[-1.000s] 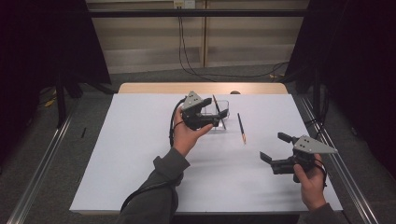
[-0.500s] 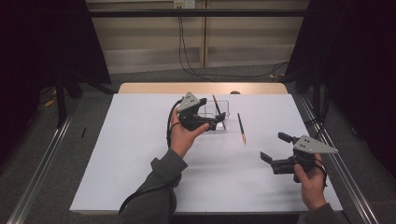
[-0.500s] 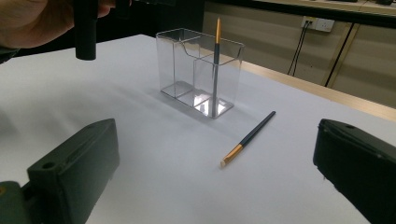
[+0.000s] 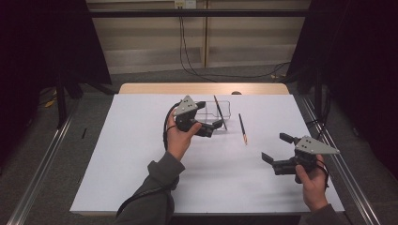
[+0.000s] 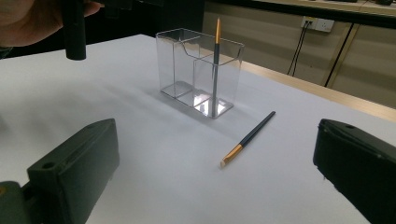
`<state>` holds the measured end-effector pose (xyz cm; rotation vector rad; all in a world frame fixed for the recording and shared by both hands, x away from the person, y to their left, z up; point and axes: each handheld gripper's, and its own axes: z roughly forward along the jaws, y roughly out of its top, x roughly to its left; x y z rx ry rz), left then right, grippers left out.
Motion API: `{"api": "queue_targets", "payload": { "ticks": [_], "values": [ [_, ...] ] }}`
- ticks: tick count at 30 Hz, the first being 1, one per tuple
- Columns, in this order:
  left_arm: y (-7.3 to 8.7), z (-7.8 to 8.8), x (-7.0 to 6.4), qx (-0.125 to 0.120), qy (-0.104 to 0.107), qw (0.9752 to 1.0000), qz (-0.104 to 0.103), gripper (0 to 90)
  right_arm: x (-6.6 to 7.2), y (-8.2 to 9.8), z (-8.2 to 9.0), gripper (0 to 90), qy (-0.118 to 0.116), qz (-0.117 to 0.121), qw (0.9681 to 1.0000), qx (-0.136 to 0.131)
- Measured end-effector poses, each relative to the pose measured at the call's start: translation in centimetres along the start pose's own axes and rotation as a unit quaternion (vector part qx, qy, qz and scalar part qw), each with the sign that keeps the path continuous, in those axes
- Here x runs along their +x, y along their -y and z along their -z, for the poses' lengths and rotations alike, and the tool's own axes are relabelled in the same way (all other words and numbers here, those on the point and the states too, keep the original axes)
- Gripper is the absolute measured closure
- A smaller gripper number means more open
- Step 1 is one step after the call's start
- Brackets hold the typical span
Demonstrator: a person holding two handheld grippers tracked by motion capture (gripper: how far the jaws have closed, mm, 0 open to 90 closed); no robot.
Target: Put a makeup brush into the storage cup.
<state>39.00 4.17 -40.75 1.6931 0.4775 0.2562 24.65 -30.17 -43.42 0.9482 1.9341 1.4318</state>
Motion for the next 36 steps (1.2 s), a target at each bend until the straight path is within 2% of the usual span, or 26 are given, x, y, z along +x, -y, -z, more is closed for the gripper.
{"api": "queue_targets", "payload": {
  "ticks": [4, 10, 11, 12, 15, 16, 19, 20, 23, 24, 27, 36],
  "values": [
    [-0.1, 0.5, 0.0, 0.001, 0.004, 1.0, -0.004, 0.0, 0.0, 0.0, 0.0, 0.0, -0.004, 0.002, 1.0, 0.004],
    [0.0, 1.1, -0.1, -0.007, 0.01, 0.9999, 0.003, 0.0, 0.0, 0.0, 0.0, 0.0, -0.002, 0.003, 1.0, 0.004],
    [0.0, 1.3, 0.0, 0.001, 0.013, 0.9999, -0.005, 0.0, 0.1, 0.0, 0.0, 0.0, -0.001, 0.002, 1.0, 0.006],
    [0.0, 1.3, -0.1, -0.006, 0.013, 0.9999, 0.004, 0.0, 0.1, 0.0, 0.0, 0.0, -0.002, 0.002, 1.0, 0.006],
    [0.1, 1.7, 0.0, -0.003, 0.016, 0.9999, -0.002, 0.0, 0.1, 0.0, -0.1, 0.0, -0.004, 0.001, 1.0, 0.005],
    [0.1, 1.8, -0.1, -0.007, 0.012, 0.9999, 0.003, 0.0, 0.1, 0.0, -0.1, 0.0, -0.003, 0.002, 1.0, 0.004],
    [0.2, 2.2, 0.0, -0.006, 0.012, 0.9999, -0.004, 0.2, 0.2, 0.0, -0.1, 0.0, -0.002, -0.001, 1.0, 0.005],
    [0.2, 2.3, 0.0, -0.009, 0.011, 0.9999, 0.002, 0.2, 0.2, 0.0, -0.1, 0.0, -0.002, 0.002, 1.0, 0.006],
    [0.3, 2.6, 0.2, -0.01, 0.009, 0.9999, 0.001, 0.3, 0.2, 0.0, -0.1, 0.0, -0.003, 0.003, 1.0, 0.004],
    [0.3, 2.7, 0.1, -0.015, 0.006, 0.9998, 0.006, 0.3, 0.1, 0.0, -0.2, 0.0, -0.003, 0.004, 1.0, 0.003],
    [0.4, 3.0, 0.3, -0.01, 0.005, 0.9999, -0.002, 0.6, 0.1, 0.1, -0.2, 0.0, -0.004, 0.003, 1.0, 0.004],
    [0.5, 3.8, 0.4, -0.012, 0.003, 0.9999, 0.002, 0.7, 0.2, 0.1, -0.2, 0.0, -0.002, 0.002, 1.0, 0.005]
  ]
}}
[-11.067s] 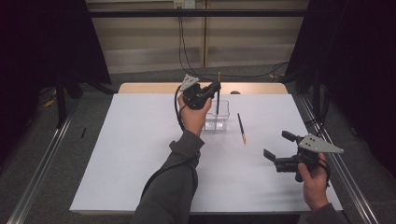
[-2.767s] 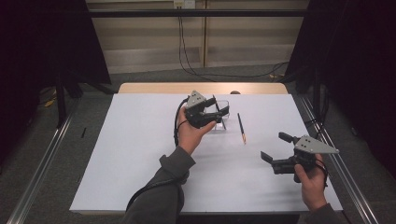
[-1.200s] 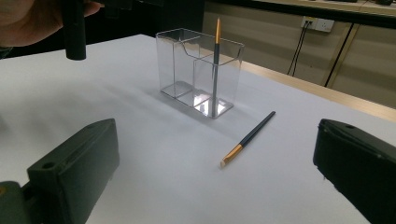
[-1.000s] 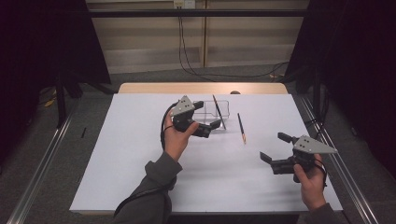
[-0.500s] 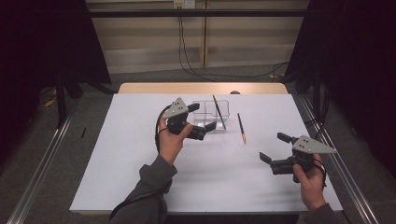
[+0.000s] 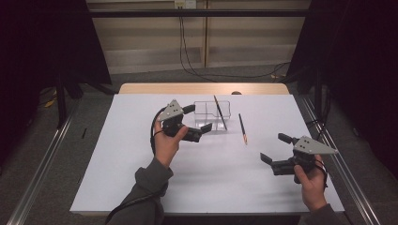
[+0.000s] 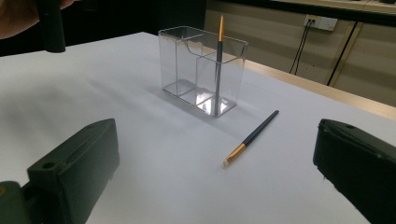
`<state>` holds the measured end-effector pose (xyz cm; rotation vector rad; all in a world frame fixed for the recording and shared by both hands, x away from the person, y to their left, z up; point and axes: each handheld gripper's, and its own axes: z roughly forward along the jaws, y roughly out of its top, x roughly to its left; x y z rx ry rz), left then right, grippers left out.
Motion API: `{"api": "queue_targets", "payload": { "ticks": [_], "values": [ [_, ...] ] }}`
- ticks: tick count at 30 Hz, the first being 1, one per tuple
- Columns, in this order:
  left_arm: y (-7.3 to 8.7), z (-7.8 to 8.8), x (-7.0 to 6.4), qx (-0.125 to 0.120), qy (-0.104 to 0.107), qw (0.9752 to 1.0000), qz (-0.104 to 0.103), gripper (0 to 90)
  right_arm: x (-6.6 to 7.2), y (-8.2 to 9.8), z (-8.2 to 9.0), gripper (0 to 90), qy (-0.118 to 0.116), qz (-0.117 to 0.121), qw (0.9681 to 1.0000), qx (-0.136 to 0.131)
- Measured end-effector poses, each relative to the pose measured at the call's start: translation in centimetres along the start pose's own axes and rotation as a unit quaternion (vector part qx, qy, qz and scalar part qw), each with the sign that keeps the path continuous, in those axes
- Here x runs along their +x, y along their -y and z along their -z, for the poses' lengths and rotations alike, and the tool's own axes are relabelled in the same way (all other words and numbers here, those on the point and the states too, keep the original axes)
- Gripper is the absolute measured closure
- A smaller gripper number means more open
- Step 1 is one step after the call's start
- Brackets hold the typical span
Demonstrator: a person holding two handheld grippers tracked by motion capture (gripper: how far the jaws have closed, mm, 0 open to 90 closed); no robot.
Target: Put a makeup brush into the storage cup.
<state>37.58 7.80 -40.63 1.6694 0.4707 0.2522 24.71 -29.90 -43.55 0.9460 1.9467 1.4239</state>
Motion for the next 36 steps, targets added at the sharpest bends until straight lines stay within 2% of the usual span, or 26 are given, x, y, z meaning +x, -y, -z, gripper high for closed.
{"api": "queue_targets", "payload": {
  "ticks": [9, 17, 19, 23, 24, 26, 27, 28, 31, 32, 36],
  "values": [
    [0.1, 0.9, 0.2, 0.004, -0.003, 1.0, -0.004, 0.9, 0.0, 0.0, -0.1, 0.0, 0.0, 0.0, 1.0, 0.0],
    [0.4, 1.6, 0.2, -0.002, -0.008, 1.0, 0.005, 0.8, 0.1, 0.0, -0.1, 0.0, -0.003, -0.001, 1.0, 0.002],
    [0.5, 1.8, 0.3, -0.001, -0.014, 0.9999, 0.0, 0.9, 0.1, 0.0, -0.2, 0.0, -0.004, -0.001, 1.0, 0.001],
    [0.7, 2.2, 0.5, 0.003, -0.008, 1.0, -0.002, 0.9, 0.1, 0.0, -0.2, 0.0, -0.003, 0.0, 1.0, 0.002],
    [0.8, 2.2, 0.5, -0.007, -0.013, 0.9999, 0.005, 0.9, 0.1, 0.0, -0.2, 0.0, -0.003, 0.001, 1.0, 0.002],
    [0.9, 2.4, 0.4, -0.007, -0.018, 0.9998, 0.007, 0.9, 0.2, 0.0, -0.2, 0.0, -0.003, -0.001, 1.0, 0.002],
    [0.9, 2.6, 0.5, -0.001, -0.013, 0.9999, 0.003, 0.9, 0.2, 0.0, -0.2, 0.0, -0.004, 0.001, 1.0, 0.002],
    [0.9, 2.6, 0.5, -0.004, -0.021, 0.9998, 0.004, 0.9, 0.2, 0.0, -0.2, 0.0, -0.003, 0.001, 1.0, 0.002],
    [1.0, 2.9, 0.6, -0.002, -0.017, 0.9998, 0.009, 0.9, 0.2, 0.0, -0.2, 0.0, -0.003, -0.001, 1.0, 0.002],
    [1.1, 3.1, 0.7, 0.0, -0.02, 0.9998, 0.004, 0.9, 0.2, 0.1, -0.2, 0.0, -0.003, -0.001, 1.0, 0.002],
    [1.3, 3.3, 0.7, -0.008, -0.028, 0.9995, 0.008, 0.9, 0.2, 0.0, -0.3, 0.0, -0.004, 0.003, 1.0, 0.003]
  ]
}}
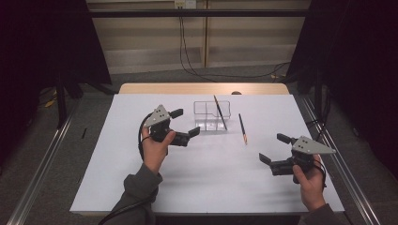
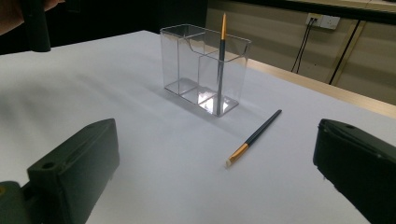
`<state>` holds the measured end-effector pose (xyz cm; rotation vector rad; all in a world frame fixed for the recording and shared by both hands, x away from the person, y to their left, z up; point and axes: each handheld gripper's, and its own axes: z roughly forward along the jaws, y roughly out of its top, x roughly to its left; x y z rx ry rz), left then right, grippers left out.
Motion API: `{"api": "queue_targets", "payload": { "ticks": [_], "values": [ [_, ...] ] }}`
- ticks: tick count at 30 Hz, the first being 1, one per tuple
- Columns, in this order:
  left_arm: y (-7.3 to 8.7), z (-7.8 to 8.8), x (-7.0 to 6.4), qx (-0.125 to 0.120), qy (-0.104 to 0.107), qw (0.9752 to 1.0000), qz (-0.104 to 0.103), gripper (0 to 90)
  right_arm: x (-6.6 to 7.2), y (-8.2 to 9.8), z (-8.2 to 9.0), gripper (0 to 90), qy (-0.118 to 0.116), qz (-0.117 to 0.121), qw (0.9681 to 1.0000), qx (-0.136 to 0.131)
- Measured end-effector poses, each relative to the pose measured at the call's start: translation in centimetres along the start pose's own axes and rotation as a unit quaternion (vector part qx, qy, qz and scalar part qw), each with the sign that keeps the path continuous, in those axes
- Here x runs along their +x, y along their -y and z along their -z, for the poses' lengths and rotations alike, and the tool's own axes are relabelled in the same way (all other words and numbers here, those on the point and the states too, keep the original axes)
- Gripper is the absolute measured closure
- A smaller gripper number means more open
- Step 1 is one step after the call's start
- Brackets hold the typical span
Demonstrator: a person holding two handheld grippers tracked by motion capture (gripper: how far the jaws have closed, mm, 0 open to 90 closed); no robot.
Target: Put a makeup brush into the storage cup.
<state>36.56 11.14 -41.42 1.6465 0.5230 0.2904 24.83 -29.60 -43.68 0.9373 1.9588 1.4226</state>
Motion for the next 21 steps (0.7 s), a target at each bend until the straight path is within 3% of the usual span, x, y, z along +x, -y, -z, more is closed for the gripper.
{"api": "queue_targets", "payload": {
  "ticks": [13, 21],
  "values": [
    [0.13, 0.54, 0.35, 0.013, -0.016, 0.9998, -0.006, 1.0, 0.2, -0.06, -0.16, 0.0, -0.002, 0.0, 1.0, 0.002],
    [0.36, 0.66, 0.4, 0.016, -0.015, 0.9997, -0.004, 1.1, -0.01, -0.16, -0.26, 0.0, 0.001, -0.003, 1.0, 0.004]
  ]
}}
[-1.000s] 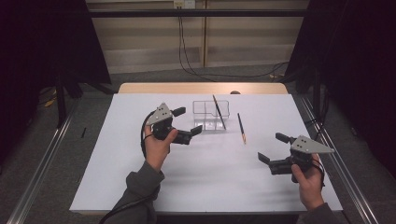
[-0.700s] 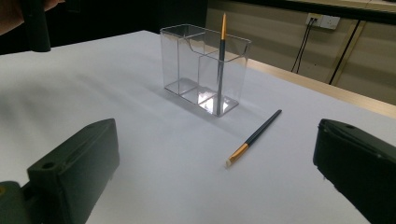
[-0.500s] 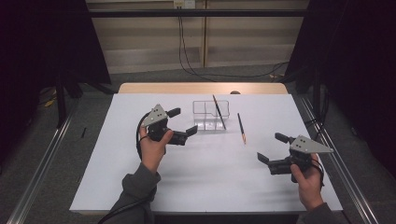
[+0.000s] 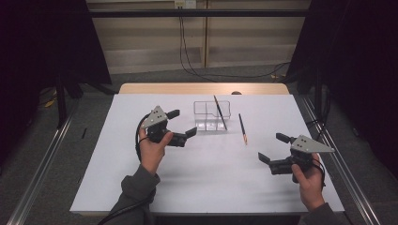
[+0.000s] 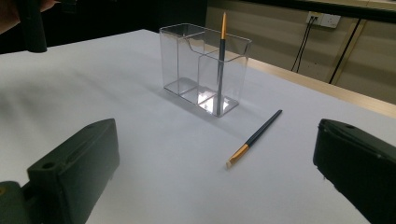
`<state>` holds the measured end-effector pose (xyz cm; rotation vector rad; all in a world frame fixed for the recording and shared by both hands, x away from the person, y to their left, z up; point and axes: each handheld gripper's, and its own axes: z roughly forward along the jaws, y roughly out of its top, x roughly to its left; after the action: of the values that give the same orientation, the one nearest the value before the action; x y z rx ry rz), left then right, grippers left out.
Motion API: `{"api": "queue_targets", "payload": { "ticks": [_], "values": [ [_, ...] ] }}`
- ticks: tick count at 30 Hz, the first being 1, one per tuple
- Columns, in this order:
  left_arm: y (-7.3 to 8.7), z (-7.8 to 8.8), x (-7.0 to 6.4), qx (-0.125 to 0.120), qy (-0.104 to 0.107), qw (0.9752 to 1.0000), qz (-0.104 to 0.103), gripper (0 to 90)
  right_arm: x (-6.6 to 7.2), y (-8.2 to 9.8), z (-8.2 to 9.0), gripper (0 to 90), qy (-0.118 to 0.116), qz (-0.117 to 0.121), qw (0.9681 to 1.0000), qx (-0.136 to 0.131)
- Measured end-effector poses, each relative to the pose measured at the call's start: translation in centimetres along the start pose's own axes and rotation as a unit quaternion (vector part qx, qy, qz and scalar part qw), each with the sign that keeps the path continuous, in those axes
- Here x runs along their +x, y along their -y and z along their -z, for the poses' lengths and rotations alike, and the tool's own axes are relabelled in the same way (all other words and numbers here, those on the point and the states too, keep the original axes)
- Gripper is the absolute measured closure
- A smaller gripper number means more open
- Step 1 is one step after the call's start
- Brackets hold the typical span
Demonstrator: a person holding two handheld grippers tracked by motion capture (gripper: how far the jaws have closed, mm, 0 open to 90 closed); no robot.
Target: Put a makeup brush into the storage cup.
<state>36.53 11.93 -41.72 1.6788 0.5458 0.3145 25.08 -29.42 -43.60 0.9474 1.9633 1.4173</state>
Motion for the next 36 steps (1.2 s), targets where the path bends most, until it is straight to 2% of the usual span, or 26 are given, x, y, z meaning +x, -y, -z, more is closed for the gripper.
{"api": "queue_targets", "payload": {
  "ticks": [7, 16, 19, 32, 36],
  "values": [
    [-0.1, 0.3, 0.1, -0.001, 0.0, 1.0, -0.005, 1.3, -0.3, 0.1, -0.5, 0.0, 0.001, -0.003, 1.0, 0.006],
    [-0.1, 0.7, 0.0, -0.009, -0.006, 0.9999, 0.002, 1.3, -0.8, -0.2, -1.8, 0.0, 0.007, -0.007, 0.9998, 0.018],
    [-0.1, 0.9, 0.1, -0.007, -0.005, 1.0, -0.002, 1.4, -0.8, -0.4, -2.2, 0.0, 0.005, -0.011, 0.9998, 0.019],
    [0.0, 0.9, -0.1, -0.016, 0.004, 0.9998, 0.009, 1.5, -0.8, -1.8, -3.9, 0.1, 0.0, -0.008, 0.9998, 0.017],
    [0.0, 0.9, -0.1, -0.016, 0.0, 0.9998, 0.009, 1.5, -0.8, -2.0, -4.4, 0.0, 0.0, -0.012, 0.9998, 0.015]
  ]
}}
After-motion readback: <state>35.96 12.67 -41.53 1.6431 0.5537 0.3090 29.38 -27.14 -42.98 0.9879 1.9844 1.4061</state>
